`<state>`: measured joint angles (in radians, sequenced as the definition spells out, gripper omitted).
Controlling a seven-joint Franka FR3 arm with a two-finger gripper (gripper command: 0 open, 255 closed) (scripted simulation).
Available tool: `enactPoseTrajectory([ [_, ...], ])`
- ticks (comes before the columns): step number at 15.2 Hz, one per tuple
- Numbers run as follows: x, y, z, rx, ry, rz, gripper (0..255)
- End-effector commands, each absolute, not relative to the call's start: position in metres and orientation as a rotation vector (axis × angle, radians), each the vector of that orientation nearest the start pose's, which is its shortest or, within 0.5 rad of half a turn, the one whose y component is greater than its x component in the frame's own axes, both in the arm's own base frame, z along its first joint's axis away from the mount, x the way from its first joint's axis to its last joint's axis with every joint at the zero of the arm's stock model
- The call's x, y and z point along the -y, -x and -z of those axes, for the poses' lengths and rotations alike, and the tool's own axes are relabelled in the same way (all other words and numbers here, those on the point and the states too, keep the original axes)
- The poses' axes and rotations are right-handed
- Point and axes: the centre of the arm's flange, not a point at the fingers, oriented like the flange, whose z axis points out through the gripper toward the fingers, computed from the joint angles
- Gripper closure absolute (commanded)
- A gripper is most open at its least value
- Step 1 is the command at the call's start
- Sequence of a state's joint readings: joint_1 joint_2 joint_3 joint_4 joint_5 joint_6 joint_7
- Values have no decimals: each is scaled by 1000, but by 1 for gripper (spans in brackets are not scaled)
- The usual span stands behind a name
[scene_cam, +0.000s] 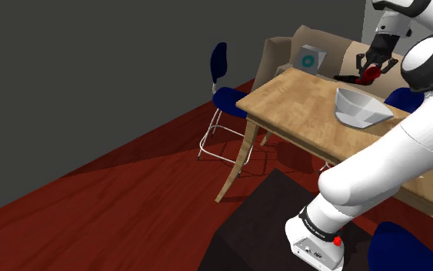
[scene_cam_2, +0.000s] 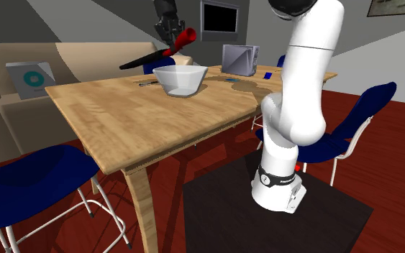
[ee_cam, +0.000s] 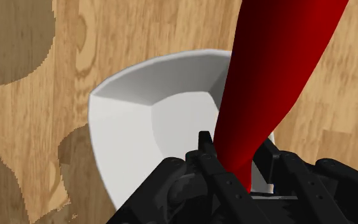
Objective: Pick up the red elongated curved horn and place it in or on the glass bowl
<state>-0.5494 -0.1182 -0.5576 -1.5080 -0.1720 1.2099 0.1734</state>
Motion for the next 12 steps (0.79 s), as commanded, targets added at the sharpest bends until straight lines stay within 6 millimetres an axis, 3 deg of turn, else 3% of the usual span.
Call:
enactPoseTrajectory([
  [1, 469, -159, -676, -1909, 2476, -352, 255],
  [4, 504, -132, -674, -1909, 2476, -352, 255],
  [12, 504, -132, -632, -1909, 2476, -352, 255],
])
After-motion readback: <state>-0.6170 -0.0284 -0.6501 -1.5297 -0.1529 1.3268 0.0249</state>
